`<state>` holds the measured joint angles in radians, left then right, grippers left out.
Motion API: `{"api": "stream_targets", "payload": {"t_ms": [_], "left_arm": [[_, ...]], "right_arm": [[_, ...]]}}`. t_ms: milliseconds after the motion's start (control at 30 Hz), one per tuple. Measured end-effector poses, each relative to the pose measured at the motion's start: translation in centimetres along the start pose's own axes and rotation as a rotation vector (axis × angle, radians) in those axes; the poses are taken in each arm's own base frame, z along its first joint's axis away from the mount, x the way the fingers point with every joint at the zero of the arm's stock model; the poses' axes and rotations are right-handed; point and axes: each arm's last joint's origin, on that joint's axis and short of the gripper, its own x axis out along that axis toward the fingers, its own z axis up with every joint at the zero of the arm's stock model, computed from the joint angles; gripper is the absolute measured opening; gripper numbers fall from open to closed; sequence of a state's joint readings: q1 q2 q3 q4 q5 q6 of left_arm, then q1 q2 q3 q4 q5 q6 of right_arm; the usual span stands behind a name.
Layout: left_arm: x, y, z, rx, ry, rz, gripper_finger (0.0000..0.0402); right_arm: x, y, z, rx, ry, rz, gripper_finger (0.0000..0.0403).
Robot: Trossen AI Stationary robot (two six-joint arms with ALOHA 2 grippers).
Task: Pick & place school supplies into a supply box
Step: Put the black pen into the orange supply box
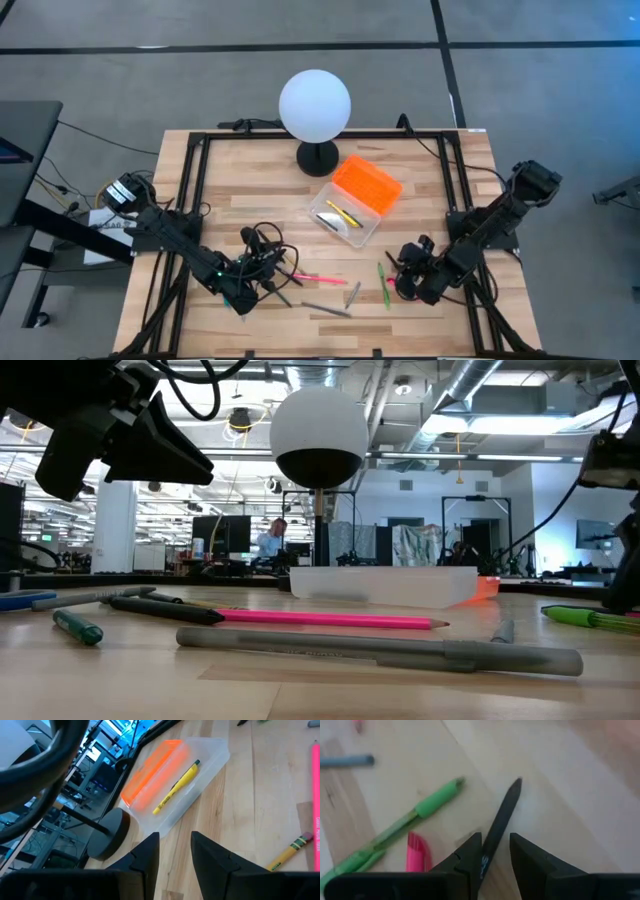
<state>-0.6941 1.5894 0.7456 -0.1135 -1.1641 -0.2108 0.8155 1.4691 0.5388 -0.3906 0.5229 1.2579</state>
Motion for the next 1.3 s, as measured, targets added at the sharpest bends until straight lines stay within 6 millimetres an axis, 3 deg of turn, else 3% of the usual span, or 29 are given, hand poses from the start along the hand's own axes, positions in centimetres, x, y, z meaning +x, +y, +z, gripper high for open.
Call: {"api": "stream_targets", "payload": {"t_ms": [400, 700, 933, 1300], "left_arm": [[0.0, 0.0, 0.0, -0.003, -0.001, 0.003, 0.0106], [0.0, 0.0, 0.0, -0.002, 0.0, 0.003, 0.0106], [0.0, 0.0, 0.0, -0.003, 0.0, 0.001, 0.0106], [0.0, 0.0, 0.0, -0.003, 0.0, 0.0, 0.0106]], "right_arm": [[0.2, 1.0, 0.1, 0.021, 0.144, -0.059, 0.0092], [0.1, 1.4, 2.6, 0.072, 0.3, -0.094, 0.0092], [0.3, 1.0, 3.2, 0.116, 0.424, -0.082, 0.0092], [0.5, 0.7, 3.6, 0.036, 0.462, -0.065, 0.0083]]}}
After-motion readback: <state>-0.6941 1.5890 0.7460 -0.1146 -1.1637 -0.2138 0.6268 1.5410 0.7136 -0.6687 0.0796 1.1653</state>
